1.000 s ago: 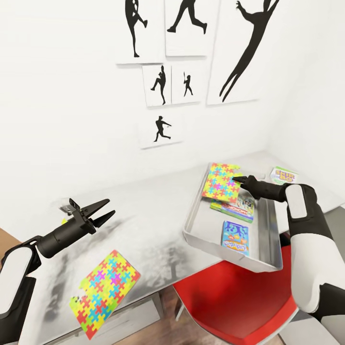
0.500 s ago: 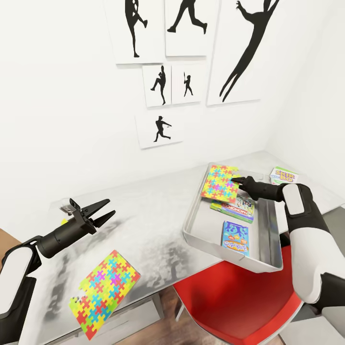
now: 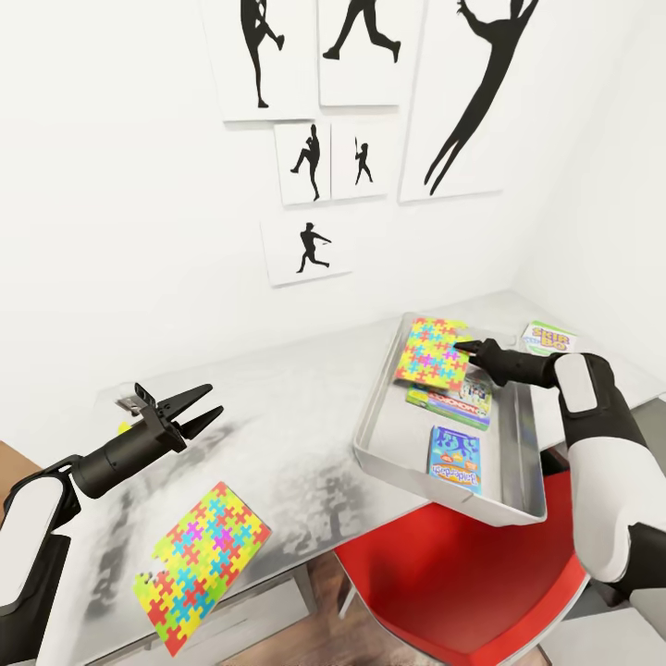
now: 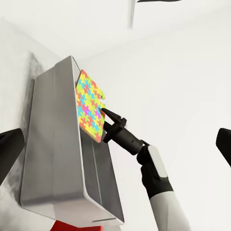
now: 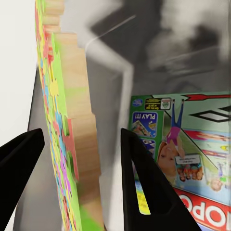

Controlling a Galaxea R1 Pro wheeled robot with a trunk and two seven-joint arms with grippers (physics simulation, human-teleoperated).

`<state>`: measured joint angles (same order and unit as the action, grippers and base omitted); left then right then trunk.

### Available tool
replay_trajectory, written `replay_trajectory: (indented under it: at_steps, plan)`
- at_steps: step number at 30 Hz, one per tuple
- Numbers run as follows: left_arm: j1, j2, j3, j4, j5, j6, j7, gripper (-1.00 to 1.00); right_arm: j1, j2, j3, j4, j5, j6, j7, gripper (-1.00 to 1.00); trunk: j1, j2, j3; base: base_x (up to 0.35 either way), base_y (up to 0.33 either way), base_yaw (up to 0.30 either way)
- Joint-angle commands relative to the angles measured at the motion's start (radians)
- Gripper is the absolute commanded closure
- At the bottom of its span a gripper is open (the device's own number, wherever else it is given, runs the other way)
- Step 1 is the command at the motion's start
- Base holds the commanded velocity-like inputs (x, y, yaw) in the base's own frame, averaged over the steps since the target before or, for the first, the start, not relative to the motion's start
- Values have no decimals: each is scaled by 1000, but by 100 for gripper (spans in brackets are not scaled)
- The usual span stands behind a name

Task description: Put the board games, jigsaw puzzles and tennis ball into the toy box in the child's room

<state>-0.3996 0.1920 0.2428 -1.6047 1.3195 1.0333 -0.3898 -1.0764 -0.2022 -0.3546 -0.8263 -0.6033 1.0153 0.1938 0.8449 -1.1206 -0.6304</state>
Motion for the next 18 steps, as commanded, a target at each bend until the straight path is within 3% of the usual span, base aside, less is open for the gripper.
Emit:
replay_trajectory:
  at_steps: [1, 18]
  plan:
    - [-1, 0, 1, 0, -6, 4, -7, -100, -2, 0, -3, 0, 10, 4, 9, 100, 0, -1, -2, 0, 0, 0]
    - [-1, 0, 0, 0, -6, 4, -7, -100, -5, -2, -3, 1, 10, 3, 6, 100, 0, -1, -27, 0, 0, 13]
